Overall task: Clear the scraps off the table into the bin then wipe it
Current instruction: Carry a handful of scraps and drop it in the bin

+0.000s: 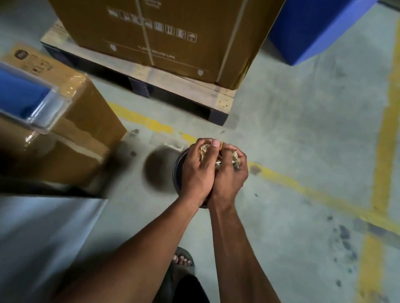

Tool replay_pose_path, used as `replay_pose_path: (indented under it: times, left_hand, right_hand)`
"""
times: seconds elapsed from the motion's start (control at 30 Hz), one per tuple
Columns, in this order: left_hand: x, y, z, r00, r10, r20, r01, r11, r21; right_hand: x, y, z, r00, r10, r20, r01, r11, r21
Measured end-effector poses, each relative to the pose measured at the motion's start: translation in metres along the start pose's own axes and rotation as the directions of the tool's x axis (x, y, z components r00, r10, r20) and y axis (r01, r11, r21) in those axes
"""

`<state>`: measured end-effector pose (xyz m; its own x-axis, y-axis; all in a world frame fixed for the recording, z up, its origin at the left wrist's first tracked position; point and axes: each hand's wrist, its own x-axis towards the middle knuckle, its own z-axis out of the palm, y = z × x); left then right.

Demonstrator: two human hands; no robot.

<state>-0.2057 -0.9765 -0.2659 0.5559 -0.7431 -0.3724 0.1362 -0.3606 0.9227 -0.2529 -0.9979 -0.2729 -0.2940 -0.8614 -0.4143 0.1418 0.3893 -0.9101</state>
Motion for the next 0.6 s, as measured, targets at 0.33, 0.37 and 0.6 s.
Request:
replay_pose_path:
  times: [0.33,0.37,0.6]
  left_hand:
    - [0.089,-0.169,0.020,0.999,-0.028,0.038,0.024,0.993,0.119]
    - [0.098,-0.184,0.022,0.999,-0.035,0.041,0.030,0.991,0.131]
    - [0.141,-0.249,0.038,0.994,-0.075,0.078,0.060,0.981,0.186]
  right_hand:
    - [0.083,0.165,0.009,0.998,0.050,-0.025,-0.053,0.985,-0.166]
    - [0.091,0.177,0.010,0.998,0.053,-0.032,-0.058,0.982,-0.181]
    - [0.137,0.224,0.009,0.983,0.177,-0.038,-0.181,0.969,-0.166]
